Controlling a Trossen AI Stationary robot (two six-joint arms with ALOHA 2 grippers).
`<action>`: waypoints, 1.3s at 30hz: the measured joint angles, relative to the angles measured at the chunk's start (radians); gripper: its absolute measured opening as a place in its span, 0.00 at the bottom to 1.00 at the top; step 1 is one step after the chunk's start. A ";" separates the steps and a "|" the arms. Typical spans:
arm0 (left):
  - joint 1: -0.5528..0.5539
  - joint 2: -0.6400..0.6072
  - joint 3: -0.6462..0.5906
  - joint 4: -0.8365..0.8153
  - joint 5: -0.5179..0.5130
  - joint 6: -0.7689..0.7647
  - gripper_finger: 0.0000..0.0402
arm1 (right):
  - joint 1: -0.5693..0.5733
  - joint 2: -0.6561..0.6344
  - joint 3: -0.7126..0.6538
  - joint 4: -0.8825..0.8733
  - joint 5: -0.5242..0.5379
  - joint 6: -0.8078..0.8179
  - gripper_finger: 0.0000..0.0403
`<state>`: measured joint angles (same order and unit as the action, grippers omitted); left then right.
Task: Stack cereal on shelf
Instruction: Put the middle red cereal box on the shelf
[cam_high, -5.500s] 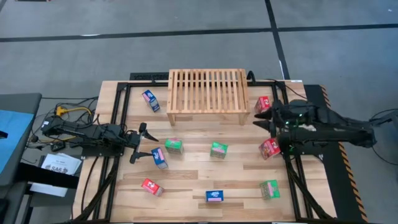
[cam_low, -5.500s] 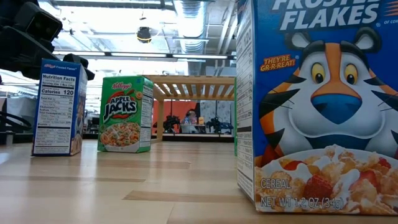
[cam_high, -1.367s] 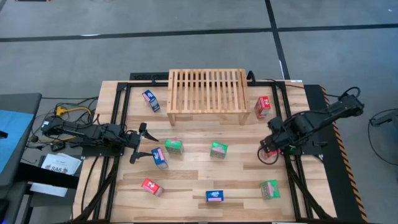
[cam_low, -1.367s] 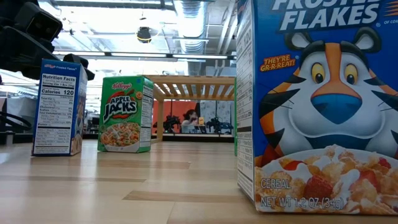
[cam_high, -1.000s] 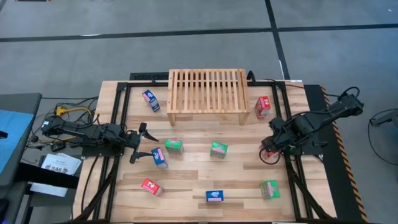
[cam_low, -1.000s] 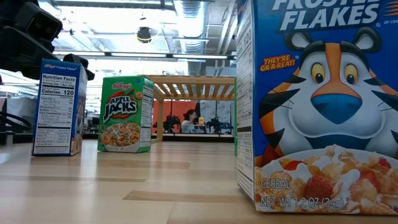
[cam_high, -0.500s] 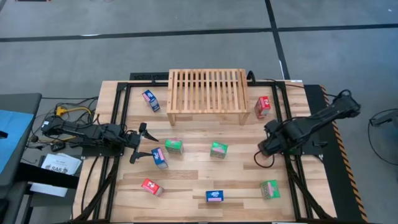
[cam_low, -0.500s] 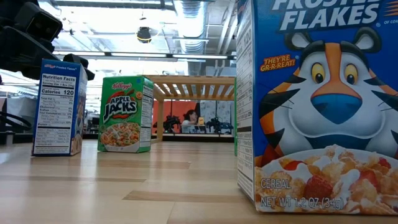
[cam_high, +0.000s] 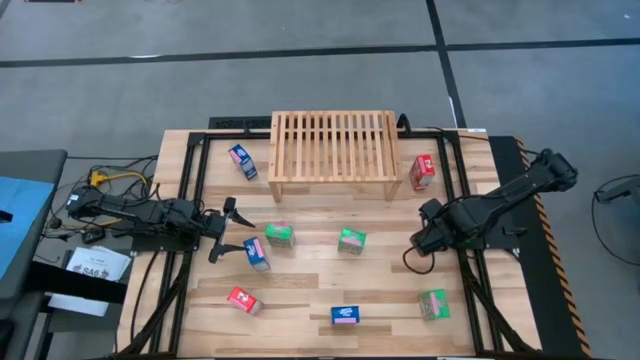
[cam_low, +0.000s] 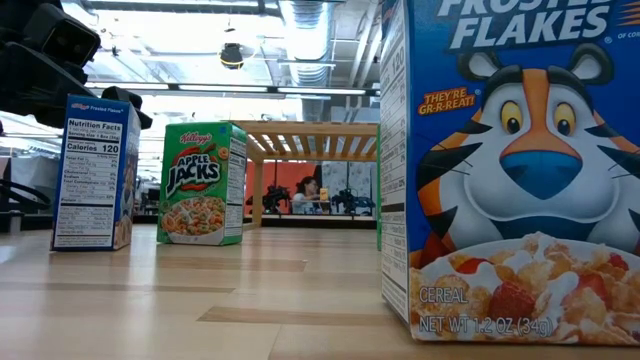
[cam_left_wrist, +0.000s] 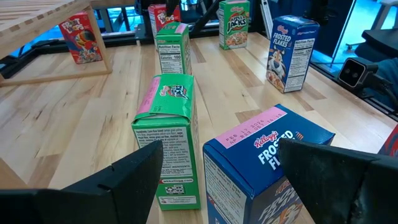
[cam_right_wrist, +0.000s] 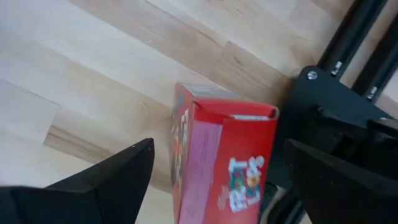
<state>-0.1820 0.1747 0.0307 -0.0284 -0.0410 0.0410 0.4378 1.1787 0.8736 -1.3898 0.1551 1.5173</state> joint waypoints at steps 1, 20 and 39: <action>0.000 0.000 0.000 0.000 0.000 0.000 0.76 | 0.000 -0.004 -0.011 0.012 0.000 0.000 0.94; 0.000 0.000 0.000 0.000 0.000 0.000 0.76 | -0.003 -0.020 -0.038 0.047 -0.049 -0.005 0.58; 0.000 0.000 0.000 0.000 0.000 0.000 0.76 | -0.067 -0.022 0.077 0.018 -0.081 -0.074 0.41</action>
<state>-0.1818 0.1747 0.0307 -0.0282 -0.0410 0.0410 0.3713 1.1572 0.9506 -1.3720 0.0742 1.4431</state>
